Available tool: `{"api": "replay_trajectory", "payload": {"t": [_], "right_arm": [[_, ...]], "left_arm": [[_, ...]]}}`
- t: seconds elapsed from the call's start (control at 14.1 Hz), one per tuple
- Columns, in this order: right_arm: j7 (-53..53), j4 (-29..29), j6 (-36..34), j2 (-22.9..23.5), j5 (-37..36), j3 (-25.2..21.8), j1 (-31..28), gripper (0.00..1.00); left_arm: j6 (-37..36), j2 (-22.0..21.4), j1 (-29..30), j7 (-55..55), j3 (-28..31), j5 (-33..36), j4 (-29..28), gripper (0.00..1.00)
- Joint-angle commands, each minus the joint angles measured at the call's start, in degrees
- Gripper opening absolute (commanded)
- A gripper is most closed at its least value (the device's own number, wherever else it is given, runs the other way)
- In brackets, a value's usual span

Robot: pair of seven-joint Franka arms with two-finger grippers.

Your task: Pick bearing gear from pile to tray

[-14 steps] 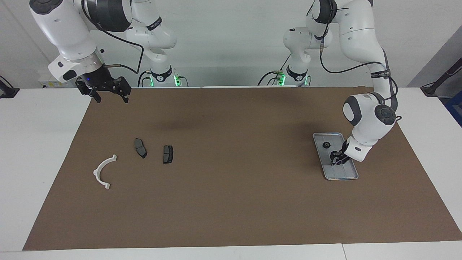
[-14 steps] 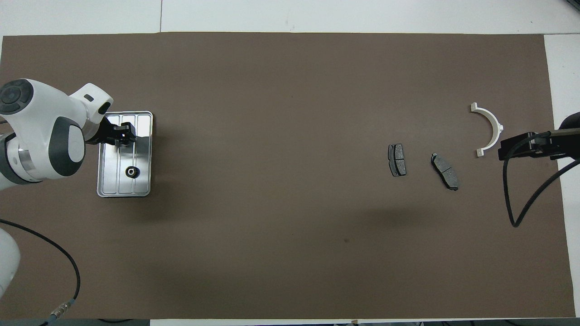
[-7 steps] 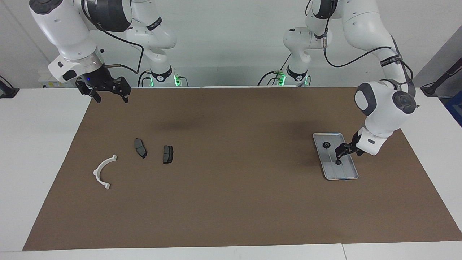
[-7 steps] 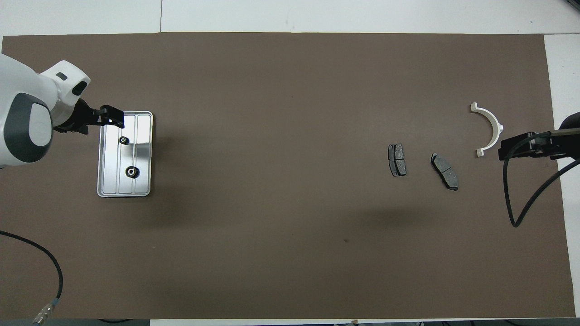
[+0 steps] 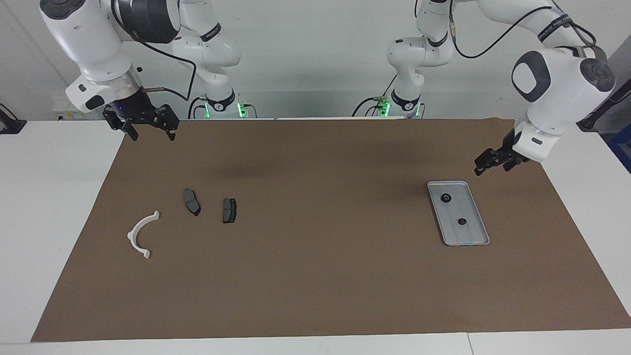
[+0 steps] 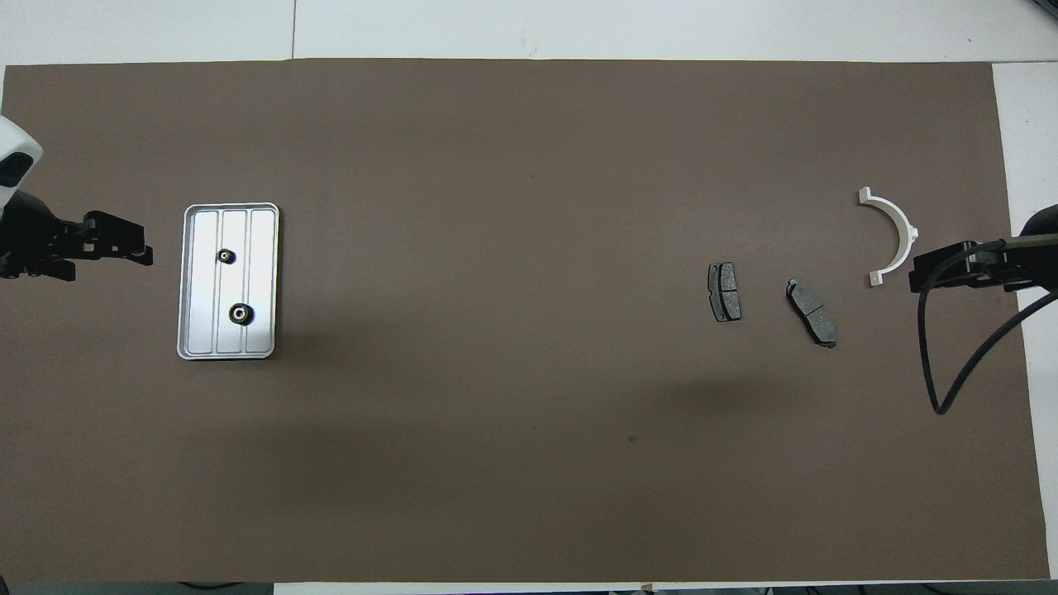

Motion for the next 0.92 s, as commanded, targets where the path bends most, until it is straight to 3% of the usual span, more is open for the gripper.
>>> {"api": "replay_trajectory", "payload": {"t": [0.0,0.21,0.85], "right_arm": [[-0.85,-1.14,1.09,-0.85,1.24,0.46,-1.09,1.00],[-0.94,-1.14,0.83,-0.93,1.24,0.46,-1.09,1.00],[-0.76,-1.23,1.00,-1.02,1.24,0.55,-0.82,1.00]], "left_arm": [[-4.48,-5.51,0.38,0.26,-0.33,0.38,-1.11,1.00],[-6.95,-7.99,0.21,-0.36,-0.33,0.21,-1.46,1.00],[-2.39,-6.15,1.52,0.61,-3.92,2.48,-0.50,1.00]]}}
